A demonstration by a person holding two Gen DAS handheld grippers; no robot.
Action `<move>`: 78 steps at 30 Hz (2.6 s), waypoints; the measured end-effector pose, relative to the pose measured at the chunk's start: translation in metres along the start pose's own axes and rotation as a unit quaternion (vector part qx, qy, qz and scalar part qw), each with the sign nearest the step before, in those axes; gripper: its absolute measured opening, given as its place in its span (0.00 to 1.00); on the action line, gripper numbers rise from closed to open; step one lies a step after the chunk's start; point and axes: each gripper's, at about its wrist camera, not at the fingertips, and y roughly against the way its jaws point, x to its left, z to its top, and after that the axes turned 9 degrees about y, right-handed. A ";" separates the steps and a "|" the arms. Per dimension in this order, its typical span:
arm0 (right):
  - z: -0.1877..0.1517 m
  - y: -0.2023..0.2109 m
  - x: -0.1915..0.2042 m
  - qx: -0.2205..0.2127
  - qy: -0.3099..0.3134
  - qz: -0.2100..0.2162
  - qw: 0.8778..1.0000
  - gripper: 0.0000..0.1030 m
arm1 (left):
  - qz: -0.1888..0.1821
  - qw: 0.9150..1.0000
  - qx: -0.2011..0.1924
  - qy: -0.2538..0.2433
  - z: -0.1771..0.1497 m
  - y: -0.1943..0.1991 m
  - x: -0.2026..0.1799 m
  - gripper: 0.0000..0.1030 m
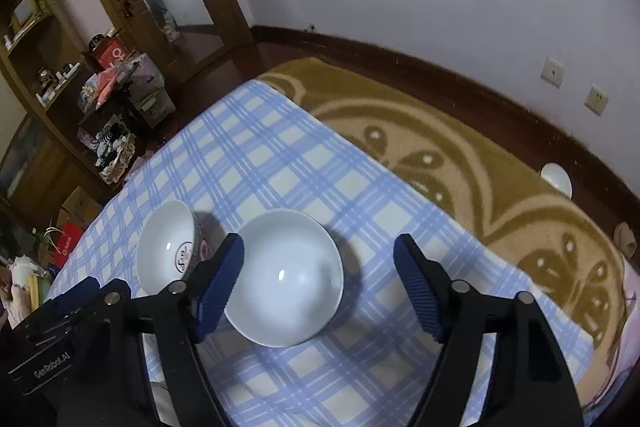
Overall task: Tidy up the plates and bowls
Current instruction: 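Move both open grippers to the second white bowl with red-patterned outside, then close both grippers on opposite rims of the second bowl, then lift the second bowl with both grippers and carry it to the first bowl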
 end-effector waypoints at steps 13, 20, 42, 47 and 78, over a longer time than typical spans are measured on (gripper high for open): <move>-0.004 -0.026 -0.013 0.037 -0.022 0.022 0.999 0.68 | -0.003 0.999 0.028 -0.046 -0.006 -0.030 -0.038 0.76; -0.009 -0.041 -0.021 0.057 -0.035 0.029 0.997 0.64 | -0.013 0.997 0.045 -0.066 -0.011 -0.044 -0.051 0.64; -0.029 -0.079 -0.022 0.120 -0.026 0.053 0.991 0.18 | -0.010 0.992 0.119 -0.039 -0.024 -0.094 -0.063 0.18; -0.032 -0.083 -0.022 0.123 -0.035 0.065 0.990 0.11 | 0.002 0.993 0.105 -0.055 -0.026 -0.098 -0.067 0.11; -0.035 -0.002 0.012 0.064 -0.007 0.071 0.995 0.12 | 0.012 0.998 0.043 -0.049 -0.036 -0.014 -0.059 0.09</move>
